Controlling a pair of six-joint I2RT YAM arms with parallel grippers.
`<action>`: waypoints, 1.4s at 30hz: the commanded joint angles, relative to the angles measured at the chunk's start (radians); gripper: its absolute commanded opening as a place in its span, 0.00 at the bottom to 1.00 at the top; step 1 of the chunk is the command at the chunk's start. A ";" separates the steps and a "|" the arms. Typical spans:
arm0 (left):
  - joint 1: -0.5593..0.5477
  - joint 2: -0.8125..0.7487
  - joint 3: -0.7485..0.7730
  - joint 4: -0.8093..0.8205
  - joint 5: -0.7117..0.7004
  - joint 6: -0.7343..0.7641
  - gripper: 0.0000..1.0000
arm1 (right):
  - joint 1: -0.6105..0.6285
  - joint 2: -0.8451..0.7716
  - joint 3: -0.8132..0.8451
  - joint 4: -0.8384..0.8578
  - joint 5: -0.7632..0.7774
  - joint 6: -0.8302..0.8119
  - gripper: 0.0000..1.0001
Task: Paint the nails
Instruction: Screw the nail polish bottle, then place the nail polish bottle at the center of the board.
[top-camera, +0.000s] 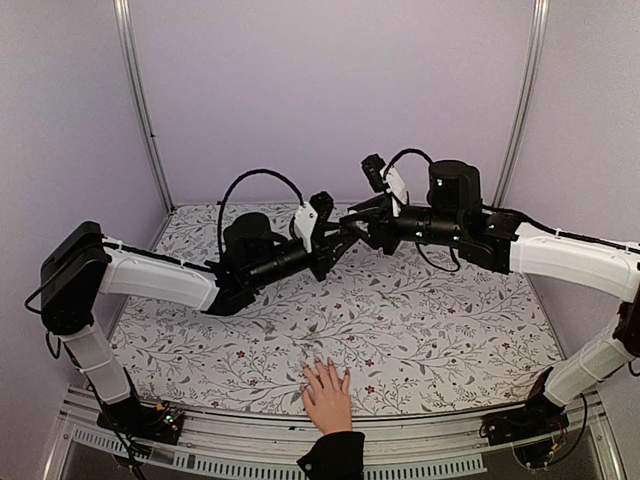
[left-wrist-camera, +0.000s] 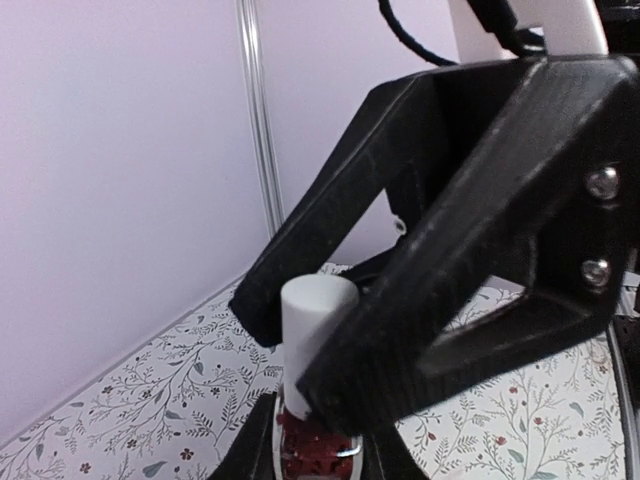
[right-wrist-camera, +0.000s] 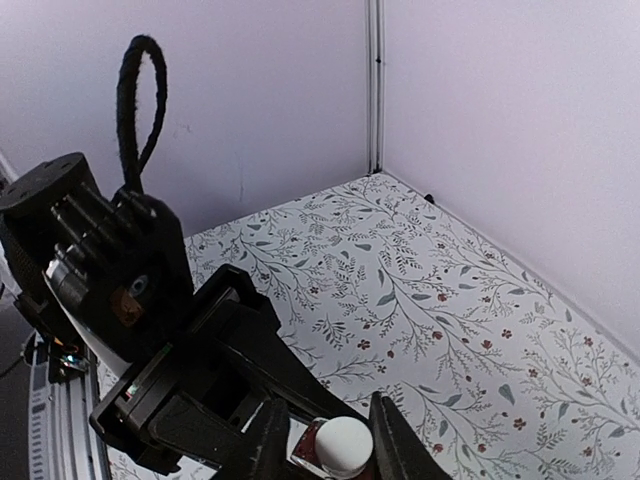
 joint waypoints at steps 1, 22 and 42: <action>0.000 -0.035 -0.008 0.049 0.040 0.013 0.00 | 0.022 -0.058 -0.046 0.009 -0.080 0.020 0.38; 0.029 -0.046 -0.015 0.006 0.141 0.000 0.00 | -0.045 -0.037 0.011 -0.085 -0.136 0.063 0.40; 0.034 -0.023 0.017 -0.044 0.143 0.004 0.00 | -0.045 0.006 0.031 -0.075 -0.140 0.044 0.00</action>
